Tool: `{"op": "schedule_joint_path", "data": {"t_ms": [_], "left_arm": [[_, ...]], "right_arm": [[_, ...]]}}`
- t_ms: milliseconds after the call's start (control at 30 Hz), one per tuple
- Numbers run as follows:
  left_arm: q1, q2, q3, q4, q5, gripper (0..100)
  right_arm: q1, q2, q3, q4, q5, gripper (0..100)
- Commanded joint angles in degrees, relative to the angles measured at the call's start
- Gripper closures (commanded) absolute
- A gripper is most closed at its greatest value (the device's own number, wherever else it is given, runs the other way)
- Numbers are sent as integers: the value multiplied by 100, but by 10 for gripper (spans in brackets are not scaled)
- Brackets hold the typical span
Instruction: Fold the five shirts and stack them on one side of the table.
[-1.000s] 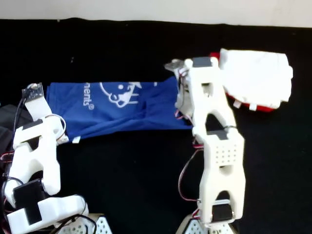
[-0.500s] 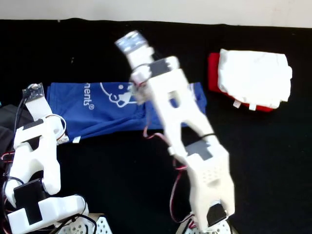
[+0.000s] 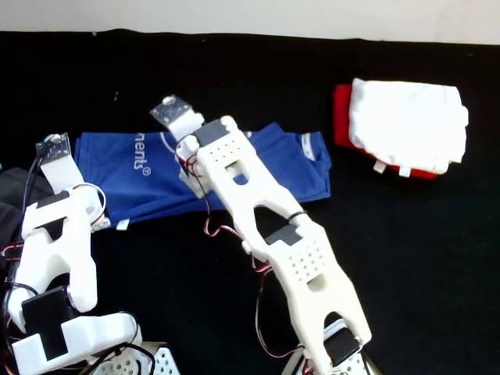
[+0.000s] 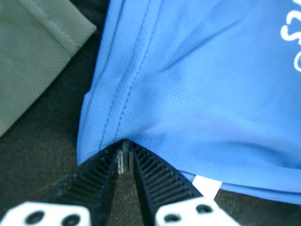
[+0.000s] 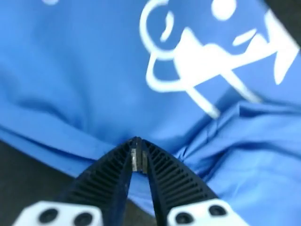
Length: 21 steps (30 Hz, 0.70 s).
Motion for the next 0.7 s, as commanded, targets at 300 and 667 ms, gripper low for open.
{"op": "schedule_joint_path", "data": {"t_ms": [300,667], "left_arm": [[-57,4,-13,-149,35,991],[-57,-57,-31,-114,35,992]], "right_arm": [[-84,-40,-356,1068,360,992],[110,-409,-2378,1745,352,990]]}}
